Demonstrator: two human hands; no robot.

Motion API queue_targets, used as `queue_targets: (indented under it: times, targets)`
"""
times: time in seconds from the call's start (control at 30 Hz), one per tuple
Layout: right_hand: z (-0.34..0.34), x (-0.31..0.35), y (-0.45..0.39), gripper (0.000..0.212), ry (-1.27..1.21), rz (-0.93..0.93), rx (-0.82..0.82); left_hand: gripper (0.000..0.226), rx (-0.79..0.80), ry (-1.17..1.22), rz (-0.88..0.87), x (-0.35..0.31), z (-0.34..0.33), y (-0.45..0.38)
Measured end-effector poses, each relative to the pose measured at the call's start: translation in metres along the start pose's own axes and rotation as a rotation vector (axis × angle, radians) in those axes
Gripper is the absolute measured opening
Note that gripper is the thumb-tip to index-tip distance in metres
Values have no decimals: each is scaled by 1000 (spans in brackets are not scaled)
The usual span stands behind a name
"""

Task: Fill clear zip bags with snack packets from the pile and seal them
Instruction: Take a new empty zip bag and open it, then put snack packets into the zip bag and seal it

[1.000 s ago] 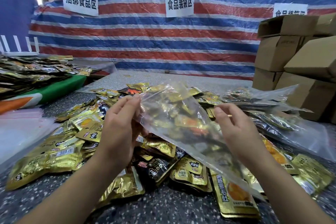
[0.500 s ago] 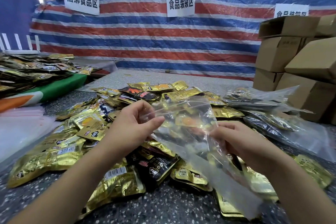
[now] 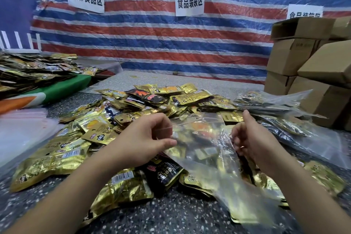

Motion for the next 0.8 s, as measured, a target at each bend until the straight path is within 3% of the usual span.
queue_targets:
  times: [0.13, 0.23, 0.37, 0.53, 0.8]
  targets:
    - [11, 0, -1, 49, 19, 16, -156, 24, 84, -21, -13, 0, -4, 4]
    - [12, 23, -16, 29, 96, 85, -173, 24, 109, -35, -38, -2, -5, 4]
    - [-7, 51, -55, 22, 352, 136, -150, 25, 106, -63, -55, -2, -4, 4]
    - [-27, 51, -104, 60, 629, 32, -155, 26, 102, -56, -62, -2, -6, 4]
    - [-32, 42, -162, 99, 698, -27, -173, 29, 88, -62, -69, -2, -6, 4]
Point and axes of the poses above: each hand's wrist, its own y-axis away from the middle knuckle, its own z-axis out of the back of the hand, x = y × z, the point moved 5 cm from there along -y, towards the middle knuckle, and after that the axes turned 9 degrees about z, right-handed, at the moved point
